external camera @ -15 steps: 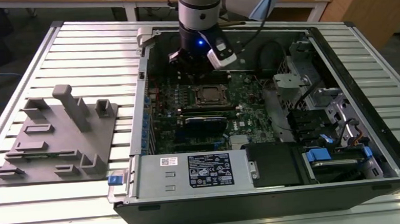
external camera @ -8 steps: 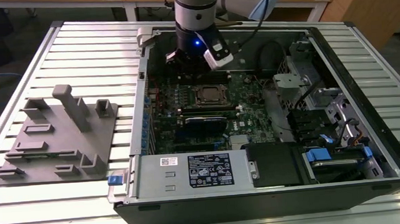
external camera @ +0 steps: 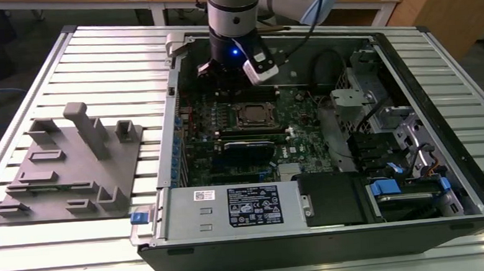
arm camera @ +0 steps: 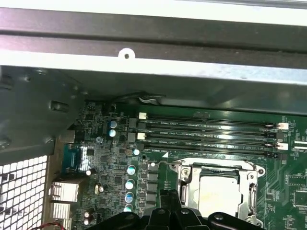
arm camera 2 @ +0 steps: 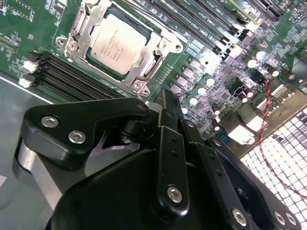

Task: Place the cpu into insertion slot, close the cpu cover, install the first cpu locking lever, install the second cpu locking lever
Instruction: 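Install the first cpu locking lever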

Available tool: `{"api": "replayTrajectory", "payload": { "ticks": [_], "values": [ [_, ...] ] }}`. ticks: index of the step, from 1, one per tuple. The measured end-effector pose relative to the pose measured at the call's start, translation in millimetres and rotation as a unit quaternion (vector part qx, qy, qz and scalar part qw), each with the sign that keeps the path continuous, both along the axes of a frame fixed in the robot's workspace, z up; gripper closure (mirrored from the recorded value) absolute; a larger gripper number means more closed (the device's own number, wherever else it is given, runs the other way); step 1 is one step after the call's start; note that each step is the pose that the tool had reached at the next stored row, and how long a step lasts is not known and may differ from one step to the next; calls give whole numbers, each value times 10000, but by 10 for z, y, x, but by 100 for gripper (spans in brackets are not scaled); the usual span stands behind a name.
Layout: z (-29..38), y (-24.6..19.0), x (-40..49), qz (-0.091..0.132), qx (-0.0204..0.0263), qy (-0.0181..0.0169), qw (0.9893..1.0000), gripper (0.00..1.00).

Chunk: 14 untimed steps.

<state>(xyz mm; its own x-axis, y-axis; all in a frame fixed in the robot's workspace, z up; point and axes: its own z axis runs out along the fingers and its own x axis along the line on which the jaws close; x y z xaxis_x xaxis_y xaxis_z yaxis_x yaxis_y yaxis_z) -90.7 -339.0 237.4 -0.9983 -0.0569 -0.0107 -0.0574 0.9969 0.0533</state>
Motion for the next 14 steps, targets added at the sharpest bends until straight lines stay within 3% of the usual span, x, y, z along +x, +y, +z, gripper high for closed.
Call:
{"api": "replayTrajectory", "payload": {
  "ticks": [9, 14],
  "values": [
    [-4, 0, -124, 0, 7, 1, 10000, 90],
    [-4, -1, -179, 0, 131, 0, 9999, 90]
  ]
}}
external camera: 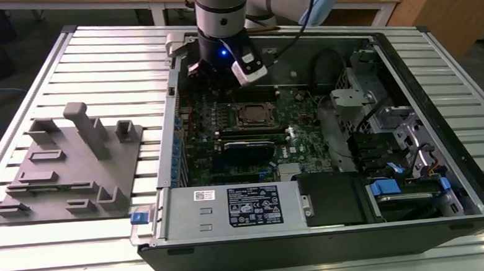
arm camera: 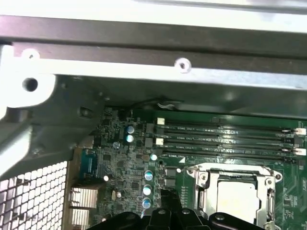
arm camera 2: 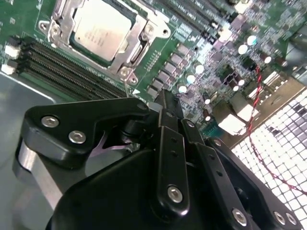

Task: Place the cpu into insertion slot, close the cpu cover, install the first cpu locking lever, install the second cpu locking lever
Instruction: 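Install the first cpu locking lever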

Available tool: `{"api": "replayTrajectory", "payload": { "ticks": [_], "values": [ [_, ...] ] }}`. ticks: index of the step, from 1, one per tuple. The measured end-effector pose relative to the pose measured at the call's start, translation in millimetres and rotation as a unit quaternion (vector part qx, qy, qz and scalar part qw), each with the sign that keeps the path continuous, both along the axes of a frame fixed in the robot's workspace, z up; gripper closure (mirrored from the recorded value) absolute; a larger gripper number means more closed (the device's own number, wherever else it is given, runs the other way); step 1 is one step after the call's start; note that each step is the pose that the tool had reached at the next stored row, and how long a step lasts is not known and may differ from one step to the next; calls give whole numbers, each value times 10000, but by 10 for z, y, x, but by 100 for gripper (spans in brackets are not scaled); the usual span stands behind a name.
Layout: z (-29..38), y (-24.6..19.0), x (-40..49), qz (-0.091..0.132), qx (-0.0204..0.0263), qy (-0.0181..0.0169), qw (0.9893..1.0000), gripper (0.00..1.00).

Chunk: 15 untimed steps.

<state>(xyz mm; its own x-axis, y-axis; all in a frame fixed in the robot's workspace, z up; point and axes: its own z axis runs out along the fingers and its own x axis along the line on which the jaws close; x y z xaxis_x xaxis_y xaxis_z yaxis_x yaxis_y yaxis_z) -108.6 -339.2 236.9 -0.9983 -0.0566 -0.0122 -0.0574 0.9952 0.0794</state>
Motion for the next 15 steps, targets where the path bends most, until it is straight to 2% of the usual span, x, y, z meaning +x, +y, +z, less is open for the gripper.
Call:
{"api": "replayTrajectory", "payload": {
  "ticks": [4, 6, 8, 9, 11, 13, 15],
  "values": [
    [0, -4, -33, 2, 137, 0, 9999, 90],
    [0, -5, -41, 1, 265, 0, 9996, 90],
    [0, -7, -42, 0, 417, 0, 9991, 90],
    [0, -7, -43, 0, 463, 1, 9989, 90],
    [0, -8, -42, 0, 515, 0, 9987, 90],
    [0, -9, -43, 0, 622, 0, 9981, 90],
    [0, -10, -43, 0, 686, 1, 9976, 90]
  ]
}}
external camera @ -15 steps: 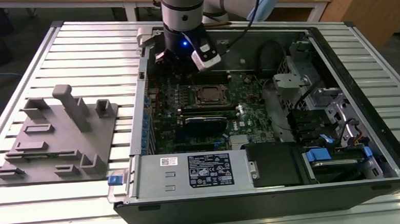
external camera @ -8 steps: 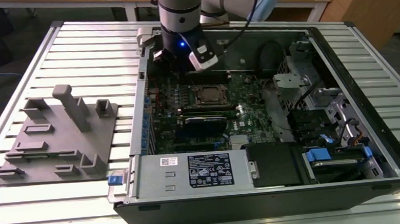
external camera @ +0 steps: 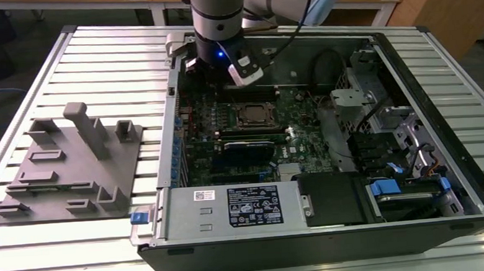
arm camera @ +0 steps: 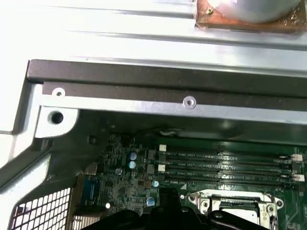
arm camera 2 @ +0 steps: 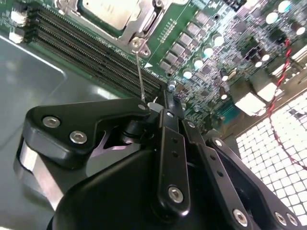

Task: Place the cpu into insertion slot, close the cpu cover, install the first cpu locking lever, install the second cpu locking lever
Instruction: 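Install the first cpu locking lever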

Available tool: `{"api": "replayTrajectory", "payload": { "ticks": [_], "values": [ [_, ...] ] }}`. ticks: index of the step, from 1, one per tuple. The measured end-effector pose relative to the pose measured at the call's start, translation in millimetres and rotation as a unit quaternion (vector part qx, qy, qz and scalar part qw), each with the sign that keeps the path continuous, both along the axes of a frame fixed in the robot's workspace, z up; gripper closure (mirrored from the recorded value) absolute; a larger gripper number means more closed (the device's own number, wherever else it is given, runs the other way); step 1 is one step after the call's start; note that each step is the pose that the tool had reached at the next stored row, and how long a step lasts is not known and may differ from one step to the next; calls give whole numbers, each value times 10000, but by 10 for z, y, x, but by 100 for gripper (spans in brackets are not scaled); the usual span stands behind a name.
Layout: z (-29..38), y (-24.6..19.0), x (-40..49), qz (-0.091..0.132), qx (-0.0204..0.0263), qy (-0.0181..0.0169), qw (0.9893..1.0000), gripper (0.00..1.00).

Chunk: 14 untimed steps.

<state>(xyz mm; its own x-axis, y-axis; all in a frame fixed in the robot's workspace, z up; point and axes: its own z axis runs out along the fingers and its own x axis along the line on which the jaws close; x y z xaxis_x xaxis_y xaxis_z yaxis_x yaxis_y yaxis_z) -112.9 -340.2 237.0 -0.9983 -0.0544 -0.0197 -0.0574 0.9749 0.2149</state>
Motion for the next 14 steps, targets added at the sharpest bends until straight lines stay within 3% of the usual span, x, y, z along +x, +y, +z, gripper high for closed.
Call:
{"api": "replayTrajectory", "payload": {
  "ticks": [3, 8, 14],
  "values": [
    [0, -1, 0, 0, 74, 0, 10000, 90],
    [0, -1, 27, 1, 75, 0, 10000, 90],
    [0, -1, 148, 0, 75, 0, 10000, 90]
  ]
}}
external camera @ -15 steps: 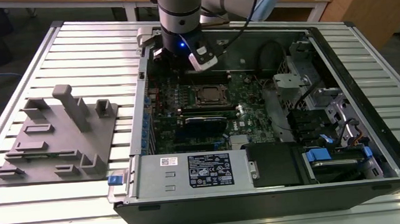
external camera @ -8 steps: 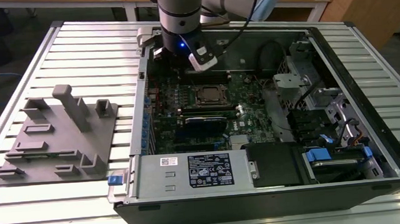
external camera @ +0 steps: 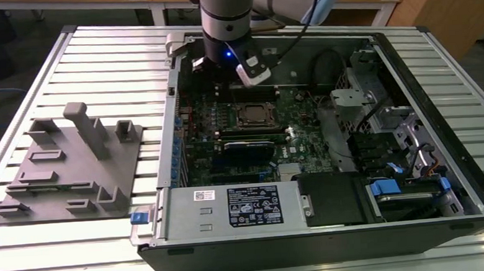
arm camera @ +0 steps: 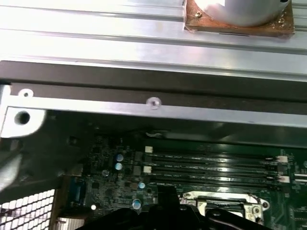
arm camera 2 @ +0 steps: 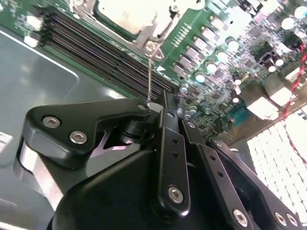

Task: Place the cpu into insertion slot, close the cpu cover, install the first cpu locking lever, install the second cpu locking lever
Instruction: 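Install the first cpu locking lever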

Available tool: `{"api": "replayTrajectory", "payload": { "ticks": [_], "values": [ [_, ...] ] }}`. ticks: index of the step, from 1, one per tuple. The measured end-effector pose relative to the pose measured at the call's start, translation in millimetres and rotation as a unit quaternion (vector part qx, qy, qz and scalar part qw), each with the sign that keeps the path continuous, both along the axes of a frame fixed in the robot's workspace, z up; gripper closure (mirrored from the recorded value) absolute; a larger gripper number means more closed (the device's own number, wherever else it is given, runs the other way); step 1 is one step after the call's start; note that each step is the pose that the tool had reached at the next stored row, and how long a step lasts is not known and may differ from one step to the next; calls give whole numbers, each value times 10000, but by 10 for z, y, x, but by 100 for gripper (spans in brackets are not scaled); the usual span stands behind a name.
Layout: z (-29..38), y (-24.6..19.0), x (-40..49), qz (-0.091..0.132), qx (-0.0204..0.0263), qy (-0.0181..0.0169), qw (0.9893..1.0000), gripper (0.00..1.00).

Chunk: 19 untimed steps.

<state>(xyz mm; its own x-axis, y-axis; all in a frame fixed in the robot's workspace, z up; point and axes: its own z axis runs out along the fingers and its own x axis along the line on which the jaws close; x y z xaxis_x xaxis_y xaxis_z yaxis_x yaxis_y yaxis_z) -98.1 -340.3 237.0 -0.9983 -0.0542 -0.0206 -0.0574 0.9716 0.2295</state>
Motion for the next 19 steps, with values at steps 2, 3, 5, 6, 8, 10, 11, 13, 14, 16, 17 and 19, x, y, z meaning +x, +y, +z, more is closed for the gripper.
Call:
{"api": "replayTrajectory", "payload": {
  "ticks": [2, 3, 5, 6, 8, 10, 11, 13, 14, 16, 17, 19],
  "values": [
    [0, 0, 55, 0, 0, 0, 10000, 90],
    [0, 0, 82, 0, 0, 0, 10000, 90],
    [0, 0, 136, 0, 0, 0, 10000, 90],
    [-1, 0, 160, 1, 0, 0, 10000, 90],
    [-1, 0, 198, 0, 0, 0, 10000, 90],
    [-1, 0, 224, 0, 0, 1, 10000, 90],
    [-1, -1, 226, 0, 0, 1, 10000, 90],
    [-1, 0, 228, -1, 0, 0, 10000, 90],
    [-1, 0, 230, 0, 0, 0, 10000, 90],
    [-9, 1, 231, 0, 1, -1, 10000, 90],
    [-16, 0, 231, 0, 0, -1, 10000, 90],
    [-35, 0, 231, 0, -1, -3, 10000, 90]
  ]
}}
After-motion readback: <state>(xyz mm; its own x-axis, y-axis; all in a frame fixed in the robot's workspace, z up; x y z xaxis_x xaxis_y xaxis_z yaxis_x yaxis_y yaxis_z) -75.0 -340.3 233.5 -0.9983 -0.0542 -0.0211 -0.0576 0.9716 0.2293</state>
